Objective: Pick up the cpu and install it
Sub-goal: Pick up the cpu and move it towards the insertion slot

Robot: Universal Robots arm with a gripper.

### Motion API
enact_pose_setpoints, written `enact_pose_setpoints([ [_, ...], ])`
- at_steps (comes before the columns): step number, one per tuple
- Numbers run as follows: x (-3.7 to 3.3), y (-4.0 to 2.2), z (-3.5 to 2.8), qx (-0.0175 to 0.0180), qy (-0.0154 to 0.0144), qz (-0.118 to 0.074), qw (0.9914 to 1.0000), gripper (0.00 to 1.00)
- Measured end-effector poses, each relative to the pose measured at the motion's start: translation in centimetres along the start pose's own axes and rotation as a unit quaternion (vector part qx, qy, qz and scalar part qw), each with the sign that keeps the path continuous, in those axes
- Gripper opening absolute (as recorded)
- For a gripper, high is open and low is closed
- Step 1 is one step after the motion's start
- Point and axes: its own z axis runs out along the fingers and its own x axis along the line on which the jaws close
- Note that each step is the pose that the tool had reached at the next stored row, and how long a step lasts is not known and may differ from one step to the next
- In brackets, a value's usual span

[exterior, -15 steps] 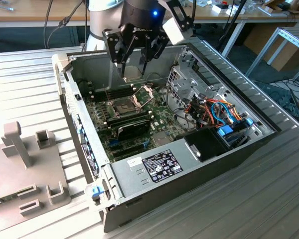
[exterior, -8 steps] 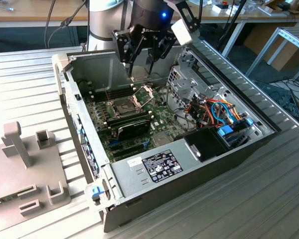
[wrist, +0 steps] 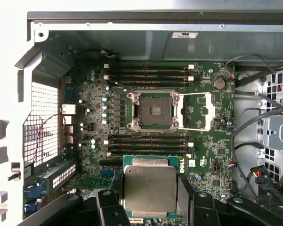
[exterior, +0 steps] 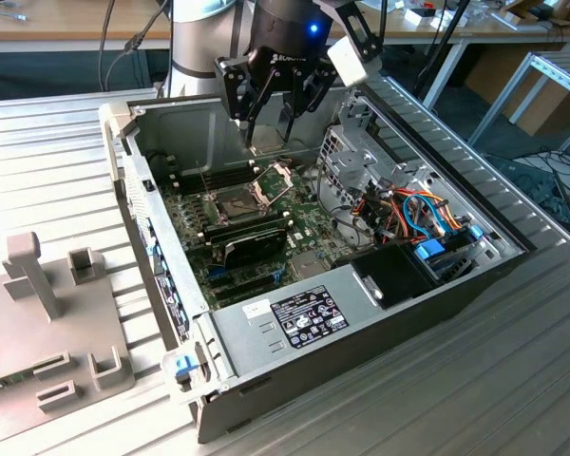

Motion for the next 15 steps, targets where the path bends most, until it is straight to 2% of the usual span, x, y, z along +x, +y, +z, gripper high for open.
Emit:
enact_pose_setpoints([
  [15, -0.28, 0.01, 0.34, 0.0, 0.0, 0.0, 1.0, 0.55],
])
